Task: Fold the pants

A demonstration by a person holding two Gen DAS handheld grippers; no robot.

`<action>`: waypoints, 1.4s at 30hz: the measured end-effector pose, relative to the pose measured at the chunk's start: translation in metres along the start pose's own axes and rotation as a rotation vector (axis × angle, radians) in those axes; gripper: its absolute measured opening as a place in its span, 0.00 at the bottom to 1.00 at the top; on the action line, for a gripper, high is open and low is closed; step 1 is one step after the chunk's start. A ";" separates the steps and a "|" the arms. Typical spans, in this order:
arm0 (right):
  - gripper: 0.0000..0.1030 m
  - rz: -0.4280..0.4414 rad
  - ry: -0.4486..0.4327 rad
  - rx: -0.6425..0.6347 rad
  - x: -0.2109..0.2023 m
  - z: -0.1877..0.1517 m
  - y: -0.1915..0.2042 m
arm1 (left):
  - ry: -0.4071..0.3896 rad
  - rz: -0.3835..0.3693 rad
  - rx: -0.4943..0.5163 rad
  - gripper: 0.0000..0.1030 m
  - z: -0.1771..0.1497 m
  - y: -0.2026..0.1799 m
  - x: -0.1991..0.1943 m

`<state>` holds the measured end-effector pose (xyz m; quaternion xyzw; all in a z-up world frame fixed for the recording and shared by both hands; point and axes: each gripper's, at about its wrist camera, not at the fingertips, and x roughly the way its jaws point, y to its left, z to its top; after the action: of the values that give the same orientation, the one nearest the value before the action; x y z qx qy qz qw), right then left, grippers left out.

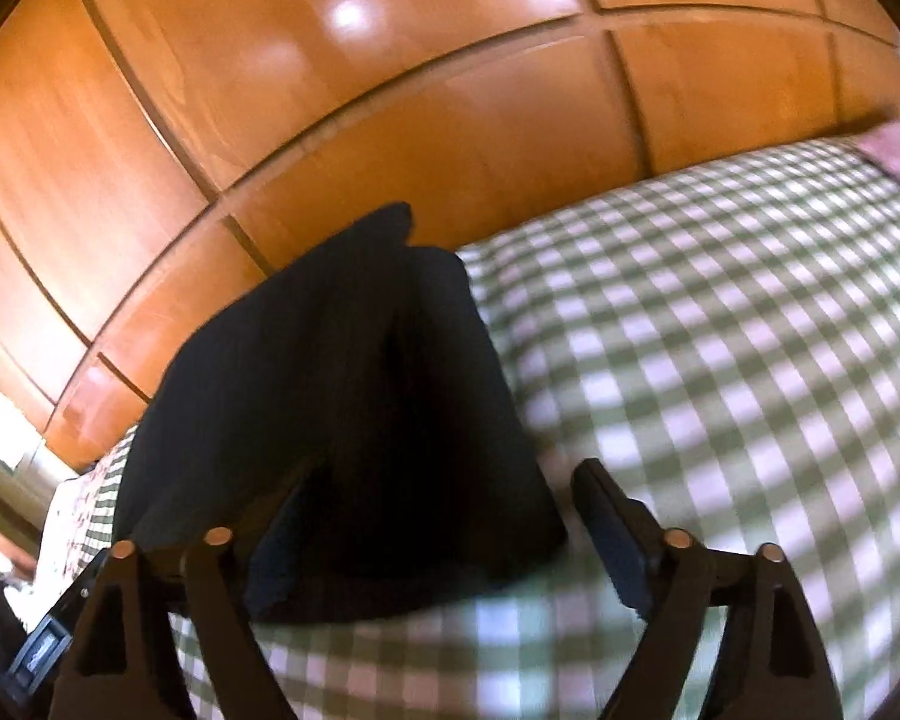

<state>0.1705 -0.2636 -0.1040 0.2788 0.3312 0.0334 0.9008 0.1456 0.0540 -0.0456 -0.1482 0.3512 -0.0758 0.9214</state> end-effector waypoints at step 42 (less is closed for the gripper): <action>0.99 -0.172 -0.130 -0.313 -0.153 -0.136 0.081 | -0.061 0.151 0.153 0.73 -0.093 -0.047 -0.133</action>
<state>-0.0218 -0.1675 -0.0581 0.1073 0.2854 -0.0106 0.9523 -0.0167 0.0216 -0.0131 -0.0526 0.3265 -0.0283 0.9433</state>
